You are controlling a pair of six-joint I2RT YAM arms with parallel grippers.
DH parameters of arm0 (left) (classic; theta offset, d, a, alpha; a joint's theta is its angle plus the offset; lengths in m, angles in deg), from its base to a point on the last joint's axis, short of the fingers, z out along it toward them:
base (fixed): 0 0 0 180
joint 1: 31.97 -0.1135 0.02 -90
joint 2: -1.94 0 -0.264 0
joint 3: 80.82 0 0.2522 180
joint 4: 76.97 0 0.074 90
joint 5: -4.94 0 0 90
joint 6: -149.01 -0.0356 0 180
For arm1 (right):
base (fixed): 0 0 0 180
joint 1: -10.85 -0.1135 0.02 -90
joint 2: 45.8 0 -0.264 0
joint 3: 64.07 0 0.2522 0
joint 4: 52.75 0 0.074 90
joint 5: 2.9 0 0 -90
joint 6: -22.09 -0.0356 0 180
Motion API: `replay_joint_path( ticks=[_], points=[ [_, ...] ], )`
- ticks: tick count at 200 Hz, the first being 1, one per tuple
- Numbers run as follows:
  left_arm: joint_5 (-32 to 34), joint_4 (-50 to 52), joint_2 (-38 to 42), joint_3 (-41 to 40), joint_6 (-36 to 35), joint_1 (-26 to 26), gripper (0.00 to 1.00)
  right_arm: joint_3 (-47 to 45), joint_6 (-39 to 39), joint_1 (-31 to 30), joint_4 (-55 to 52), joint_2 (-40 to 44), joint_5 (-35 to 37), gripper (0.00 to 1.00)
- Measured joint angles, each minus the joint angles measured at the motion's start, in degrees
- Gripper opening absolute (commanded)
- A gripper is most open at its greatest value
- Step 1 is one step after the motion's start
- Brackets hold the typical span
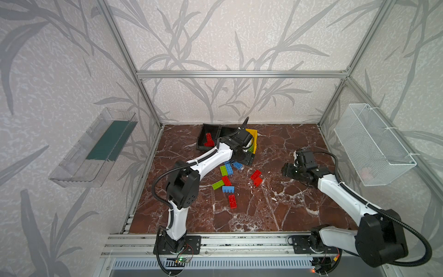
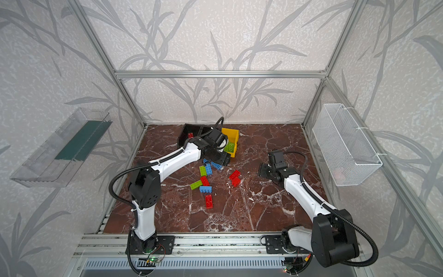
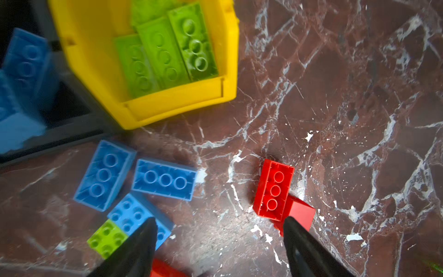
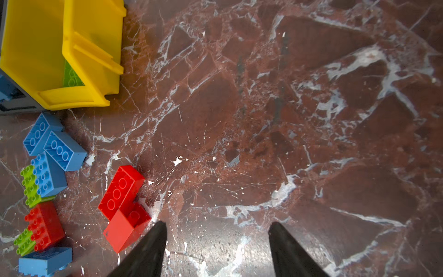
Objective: Sort the legos into containers by color
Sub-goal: Pick up the lego from the center of the table.
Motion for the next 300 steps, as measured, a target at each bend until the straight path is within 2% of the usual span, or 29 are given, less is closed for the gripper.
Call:
replay_joint_path(
  ticks=[47,102,160,216,265,300],
  points=[
    [-0.42,4.17,-8.70,7.54,0.11,4.50,0.83,-1.49,0.00,1.64,-0.02,2.19,-0.07,0.69],
    [1.64,10.27,-15.21,15.15,0.09,5.57,0.77,-2.97,-0.24,2.05,0.11,2.51,-0.07,0.68],
    [2.80,13.09,-16.68,16.00,-0.76,7.32,0.74,-3.78,-0.28,2.32,0.28,2.89,0.07,0.68],
    [1.53,13.29,-16.90,16.00,-1.90,7.72,0.61,-4.66,-0.31,2.49,1.49,2.84,-0.55,0.68],
    [1.09,13.51,-19.78,17.33,-2.47,7.58,0.38,-4.70,-0.31,2.56,1.57,2.84,-0.85,0.66],
    [0.22,13.51,-20.24,17.90,-1.81,7.54,0.26,-5.05,-0.15,2.56,1.62,2.84,-1.05,0.65]
  ],
)
